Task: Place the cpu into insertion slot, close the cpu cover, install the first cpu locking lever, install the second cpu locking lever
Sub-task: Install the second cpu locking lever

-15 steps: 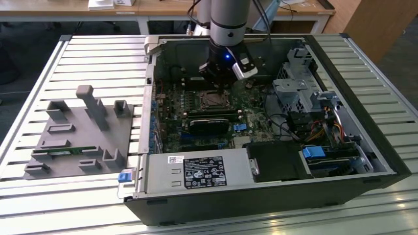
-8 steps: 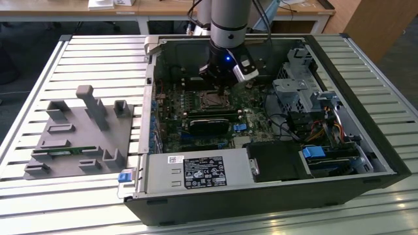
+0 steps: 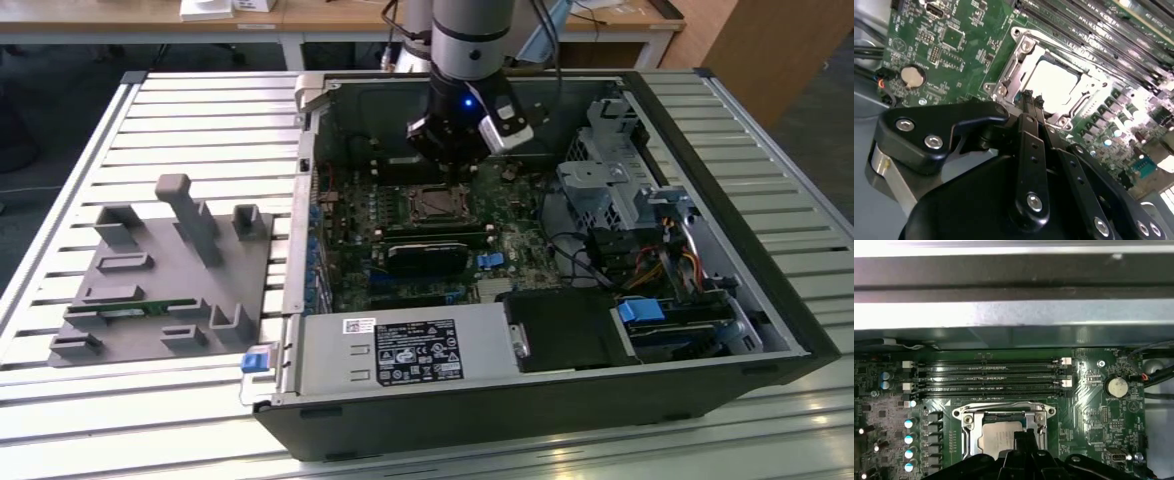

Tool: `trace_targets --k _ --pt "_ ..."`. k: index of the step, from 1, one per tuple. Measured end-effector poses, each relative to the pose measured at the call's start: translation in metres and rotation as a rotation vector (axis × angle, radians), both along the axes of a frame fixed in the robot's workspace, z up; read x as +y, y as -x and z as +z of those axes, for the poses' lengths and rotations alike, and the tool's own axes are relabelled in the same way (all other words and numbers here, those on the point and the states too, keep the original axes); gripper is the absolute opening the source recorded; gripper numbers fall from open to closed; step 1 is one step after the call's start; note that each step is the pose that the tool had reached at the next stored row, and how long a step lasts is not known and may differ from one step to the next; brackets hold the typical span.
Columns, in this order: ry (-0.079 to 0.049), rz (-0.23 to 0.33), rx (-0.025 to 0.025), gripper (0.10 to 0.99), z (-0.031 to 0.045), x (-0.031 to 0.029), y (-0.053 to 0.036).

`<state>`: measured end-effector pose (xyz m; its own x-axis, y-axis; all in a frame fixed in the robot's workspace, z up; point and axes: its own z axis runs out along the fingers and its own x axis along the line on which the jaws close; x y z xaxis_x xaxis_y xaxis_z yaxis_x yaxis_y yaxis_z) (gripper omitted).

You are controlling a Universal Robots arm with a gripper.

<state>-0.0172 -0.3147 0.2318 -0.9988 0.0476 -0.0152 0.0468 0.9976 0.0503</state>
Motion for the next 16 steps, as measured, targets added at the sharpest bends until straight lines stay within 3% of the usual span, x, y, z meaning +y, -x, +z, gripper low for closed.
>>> trace_targets --k 5,16 --pt "0.0 0.0 0.0 0.106 0.0006 -0.0034 0.0001" --pt "0.0 0.0 0.0001 0.106 0.0005 -0.0276 0.0002"
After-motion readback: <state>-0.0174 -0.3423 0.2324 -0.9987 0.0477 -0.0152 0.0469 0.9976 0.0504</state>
